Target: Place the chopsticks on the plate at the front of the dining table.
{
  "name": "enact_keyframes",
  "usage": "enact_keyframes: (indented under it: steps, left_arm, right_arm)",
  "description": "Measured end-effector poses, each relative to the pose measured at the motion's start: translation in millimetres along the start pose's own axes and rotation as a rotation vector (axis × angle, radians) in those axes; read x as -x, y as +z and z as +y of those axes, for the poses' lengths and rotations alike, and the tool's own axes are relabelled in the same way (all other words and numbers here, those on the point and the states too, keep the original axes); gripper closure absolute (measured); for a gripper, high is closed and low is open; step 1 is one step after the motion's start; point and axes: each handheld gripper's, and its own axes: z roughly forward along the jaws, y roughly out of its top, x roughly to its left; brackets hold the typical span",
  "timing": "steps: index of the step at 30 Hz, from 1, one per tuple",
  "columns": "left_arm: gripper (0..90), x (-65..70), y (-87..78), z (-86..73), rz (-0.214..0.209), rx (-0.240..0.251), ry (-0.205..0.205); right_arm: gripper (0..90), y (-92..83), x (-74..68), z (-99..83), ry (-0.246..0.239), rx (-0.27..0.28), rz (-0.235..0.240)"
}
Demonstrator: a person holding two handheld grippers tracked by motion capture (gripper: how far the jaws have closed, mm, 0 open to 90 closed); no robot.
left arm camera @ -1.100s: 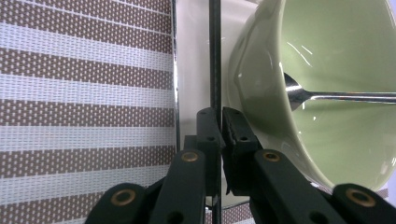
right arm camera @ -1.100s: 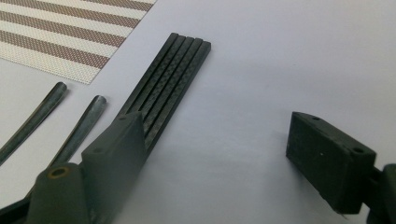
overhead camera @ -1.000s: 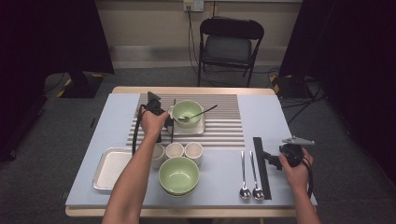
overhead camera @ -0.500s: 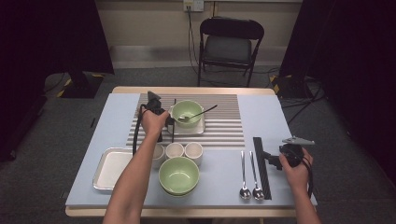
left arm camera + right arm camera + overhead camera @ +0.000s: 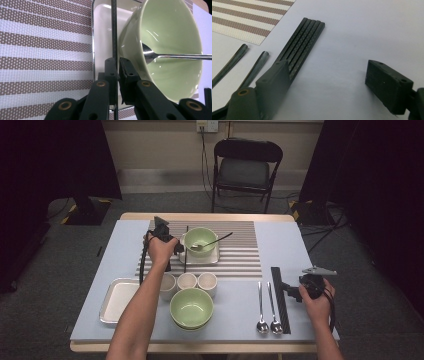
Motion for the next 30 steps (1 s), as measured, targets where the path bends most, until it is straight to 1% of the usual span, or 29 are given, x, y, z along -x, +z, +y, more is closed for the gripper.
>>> enact_keyframes:
  steps: [1,2,4,5,6,7,10,11,12,13,15,17,19,20,21,22,24,28,29,30]
  left_arm:
    - [85.0,-0.7,-1.2,-0.2,-0.008,-0.001,0.012]
    - [84.9,0.1,-1.6,-0.4,-0.004,0.008,0.002]
    - [84.1,-1.2,-3.9,-0.6,-0.020,-0.005,0.012]
    - [83.9,-1.1,-4.7,-1.1,-0.005,-0.001,0.008]
    - [83.4,-0.7,-4.3,-1.7,-0.018,0.014,-0.007]
    - [82.9,-2.2,-6.1,-1.7,-0.019,0.001,0.013]
    - [81.2,-3.3,-8.3,-2.9,-0.027,0.001,0.010]
    - [80.5,-4.3,-9.4,-3.1,-0.033,-0.001,0.017]
    - [80.3,-5.4,-10.8,-3.3,-0.028,-0.006,0.029]
    - [79.8,-4.4,-10.7,-4.0,-0.030,0.013,0.006]
    - [78.9,-6.4,-13.0,-4.2,-0.038,0.007,0.019]
    - [77.8,-6.1,-15.1,-4.7,-0.037,0.016,0.015]
    - [76.6,-6.1,-17.1,-5.1,-0.048,0.018,0.025]
    - [76.0,-5.7,-18.0,-5.2,-0.046,0.018,0.026]
    - [75.8,-5.9,-19.1,-5.4,-0.055,0.016,0.034]
    - [75.2,-5.0,-19.2,-5.7,-0.048,0.030,0.021]
    - [74.2,-4.7,-19.9,-6.2,-0.057,0.024,0.020]
    - [71.4,-4.7,-21.0,-7.1,-0.061,0.027,0.038]
    - [70.7,-5.2,-22.2,-7.2,-0.060,0.023,0.050]
    - [70.0,-5.1,-22.6,-7.4,-0.066,0.023,0.049]
  right_arm:
    - [18.9,-0.1,0.1,0.0,-0.001,0.000,0.001]
    - [18.9,-0.1,0.0,0.0,-0.001,0.000,0.000]
    - [18.9,0.0,0.0,0.0,0.000,0.000,-0.001]
    - [18.9,0.0,0.0,0.0,0.000,0.000,0.000]
    - [18.9,0.0,0.0,0.0,0.000,0.000,0.000]
    - [18.9,0.0,0.1,0.0,0.000,0.000,0.000]
    - [18.9,-0.1,0.1,0.0,-0.001,-0.001,0.002]
    - [18.9,0.0,0.1,0.0,0.001,-0.001,0.001]
    - [18.9,0.0,0.0,0.0,0.001,0.000,0.001]
    - [18.9,0.0,0.1,0.0,-0.001,-0.001,0.000]
    - [18.9,0.0,0.0,0.0,0.000,0.000,0.000]
    - [18.9,0.0,0.1,0.0,-0.001,-0.001,0.001]
    - [18.9,-0.1,0.1,0.0,-0.001,0.000,0.001]
    - [18.9,-0.1,0.1,0.0,-0.001,-0.001,0.001]
    - [18.9,0.0,0.1,0.0,-0.001,-0.001,0.001]
    - [18.9,-0.1,0.0,0.0,-0.001,0.000,0.001]
    - [18.9,-0.1,0.0,0.0,-0.001,0.000,0.001]
    - [18.9,-0.1,0.0,0.0,-0.001,0.000,0.000]
    - [18.9,0.0,0.0,0.0,-0.001,0.000,-0.001]
    - [18.9,0.0,0.0,0.0,-0.001,0.000,0.000]
